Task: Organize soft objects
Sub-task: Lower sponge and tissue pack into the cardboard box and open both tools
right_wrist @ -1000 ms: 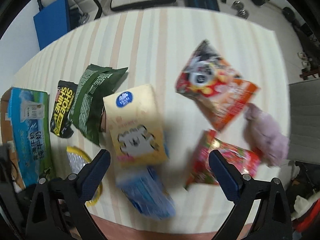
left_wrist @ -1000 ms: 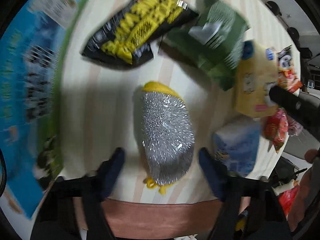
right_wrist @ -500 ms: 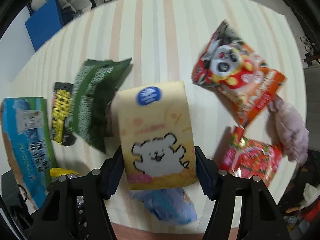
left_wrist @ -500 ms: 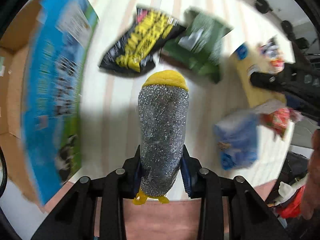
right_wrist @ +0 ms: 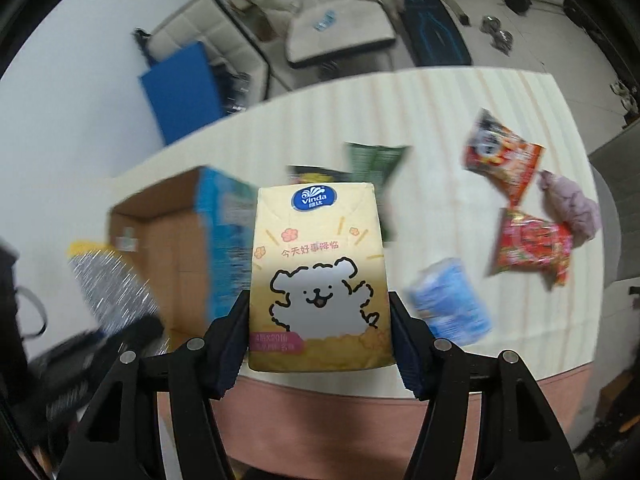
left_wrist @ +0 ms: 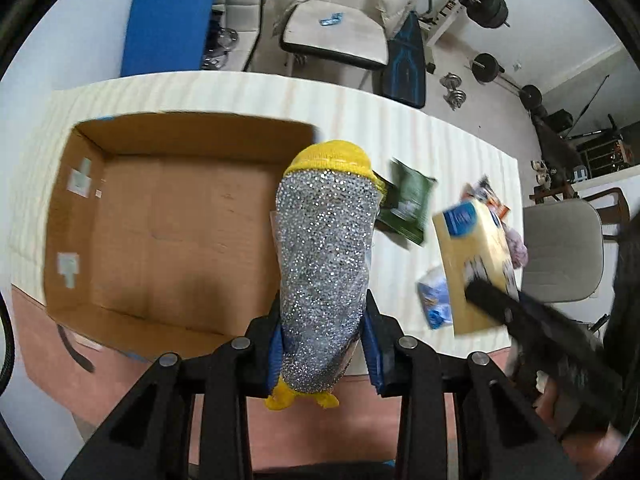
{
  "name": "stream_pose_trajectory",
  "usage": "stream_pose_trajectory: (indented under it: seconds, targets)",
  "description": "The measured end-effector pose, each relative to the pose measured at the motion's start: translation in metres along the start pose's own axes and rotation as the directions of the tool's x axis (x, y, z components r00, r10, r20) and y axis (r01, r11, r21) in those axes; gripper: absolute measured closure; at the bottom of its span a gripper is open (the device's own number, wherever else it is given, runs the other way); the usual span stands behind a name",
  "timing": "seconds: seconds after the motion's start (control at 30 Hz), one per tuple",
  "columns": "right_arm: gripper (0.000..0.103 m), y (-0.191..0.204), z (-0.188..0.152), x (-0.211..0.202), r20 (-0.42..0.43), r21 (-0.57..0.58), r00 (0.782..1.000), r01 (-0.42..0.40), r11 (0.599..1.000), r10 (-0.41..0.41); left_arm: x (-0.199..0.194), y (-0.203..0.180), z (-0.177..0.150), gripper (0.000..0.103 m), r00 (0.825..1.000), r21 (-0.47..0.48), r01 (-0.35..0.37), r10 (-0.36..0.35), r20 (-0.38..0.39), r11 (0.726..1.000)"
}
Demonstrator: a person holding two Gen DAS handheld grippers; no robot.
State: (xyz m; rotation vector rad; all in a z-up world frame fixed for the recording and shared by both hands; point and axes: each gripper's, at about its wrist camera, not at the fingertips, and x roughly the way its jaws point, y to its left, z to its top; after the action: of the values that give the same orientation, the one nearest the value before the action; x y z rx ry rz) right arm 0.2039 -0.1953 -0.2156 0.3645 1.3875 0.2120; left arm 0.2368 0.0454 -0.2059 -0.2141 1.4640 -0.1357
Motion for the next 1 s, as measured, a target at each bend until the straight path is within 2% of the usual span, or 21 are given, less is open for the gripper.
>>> stream_pose_trajectory:
  seconds: [0.17, 0.37, 0.57, 0.63, 0.8, 0.93, 1.0]
  targets:
    - [0.037, 0.087, 0.0, 0.027, 0.023, -0.018, 1.0, -0.01, 1.0, 0.01, 0.003, 0.06, 0.033, 0.072, 0.999, -0.011, 0.009, -0.009, -0.042, 1.0]
    - [0.037, 0.158, 0.006, 0.092, 0.017, -0.055, 0.997, 0.07, 0.996, -0.069, 0.033, 0.124, 0.07, 0.072, 0.991, -0.055, 0.047, -0.053, -0.123, 0.997]
    - [0.037, 0.187, 0.008, 0.153, 0.001, -0.079, 0.989, 0.146, 0.986, -0.147, 0.078, 0.156, 0.087, 0.072, 0.969, -0.062, 0.077, -0.089, -0.229, 0.995]
    - [0.037, 0.186, 0.01, 0.168, -0.004, -0.088, 0.986, 0.165, 0.982, -0.166, 0.096, 0.165, 0.09, 0.072, 0.958, -0.072, 0.098, -0.114, -0.264, 0.993]
    - [0.037, 0.191, 0.008, 0.202, 0.006, -0.108, 0.973, 0.228, 0.968, -0.229, 0.128, 0.171, 0.095, 0.071, 0.938, -0.08, 0.129, -0.148, -0.315, 0.988]
    - [0.037, 0.186, 0.006, 0.219, 0.004, -0.106, 0.968, 0.249, 0.963, -0.25, 0.154, 0.169, 0.094, 0.07, 0.915, -0.07, 0.162, -0.176, -0.363, 0.984]
    - [0.037, 0.186, 0.006, 0.226, 0.006, -0.122, 0.965, 0.26, 0.958, -0.261, 0.162, 0.169, 0.095, 0.069, 0.911, -0.064, 0.168, -0.18, -0.372, 0.984]
